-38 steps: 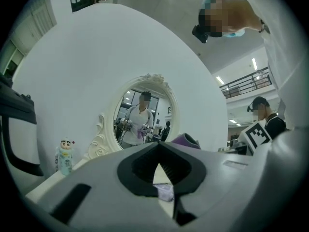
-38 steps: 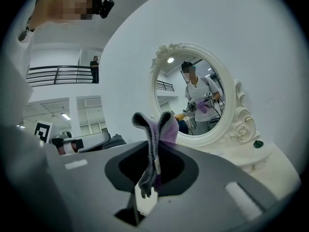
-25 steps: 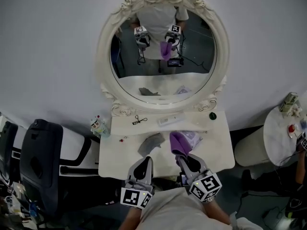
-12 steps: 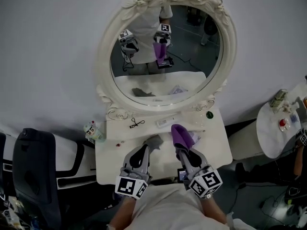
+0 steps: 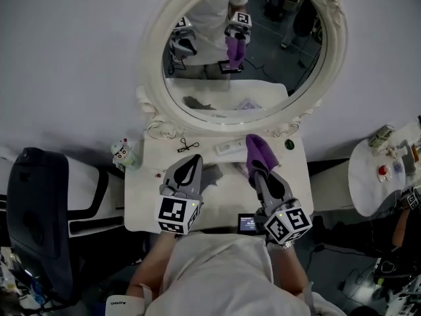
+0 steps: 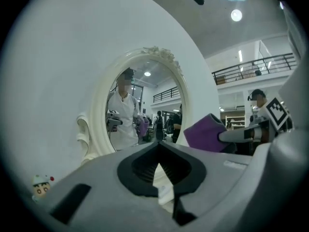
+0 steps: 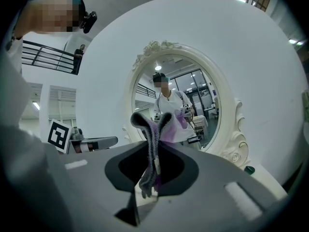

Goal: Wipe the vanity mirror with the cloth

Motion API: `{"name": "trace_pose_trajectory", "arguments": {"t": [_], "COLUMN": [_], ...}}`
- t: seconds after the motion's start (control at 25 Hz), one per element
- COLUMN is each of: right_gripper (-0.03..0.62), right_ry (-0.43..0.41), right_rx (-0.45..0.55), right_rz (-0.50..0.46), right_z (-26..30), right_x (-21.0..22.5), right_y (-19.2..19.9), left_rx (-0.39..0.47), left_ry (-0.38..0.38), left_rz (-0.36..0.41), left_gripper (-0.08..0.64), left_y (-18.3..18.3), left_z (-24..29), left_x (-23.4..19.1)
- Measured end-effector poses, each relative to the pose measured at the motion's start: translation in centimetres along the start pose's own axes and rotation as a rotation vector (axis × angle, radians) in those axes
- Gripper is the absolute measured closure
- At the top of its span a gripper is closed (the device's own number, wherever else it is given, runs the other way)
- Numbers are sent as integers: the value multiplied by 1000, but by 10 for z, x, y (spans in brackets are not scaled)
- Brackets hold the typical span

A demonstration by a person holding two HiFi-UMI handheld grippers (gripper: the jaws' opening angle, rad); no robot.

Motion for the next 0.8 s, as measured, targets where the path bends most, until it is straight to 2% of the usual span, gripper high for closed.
{"name": "trace_pose_trajectory", "arguments": {"t": [0.2,0.44,0.6,0.8], "right_gripper": [546,546,546,546], "right_ry": [-40,-111,-126,-165], "right_rx": [37,89,113,168], "right_rz": [-17,-39,-92,-88], "right_z": [18,52,70,94], "right_x": [19,39,42,38], "right_y": [-22,-66,-93,-130], "left_rx": [2,79,107,144], "left_ry": [-75,-141,-156,-164], "left_rz": [84,159,172,154], "left_gripper": [558,555,557,557], "left_y": [-26,-69,-89,-108], "left_z": [24,39,38,31], "left_x": [-2,-8,-11,-15]}}
Point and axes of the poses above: the fingertips, and each gripper's own axes: z forward along the fingers, x to its right, y out of its underside, the point moved 8 cm from there along -z, backward along the fingers, and after that the axes turned 14 degrees about -z, right-handed, at the moved point
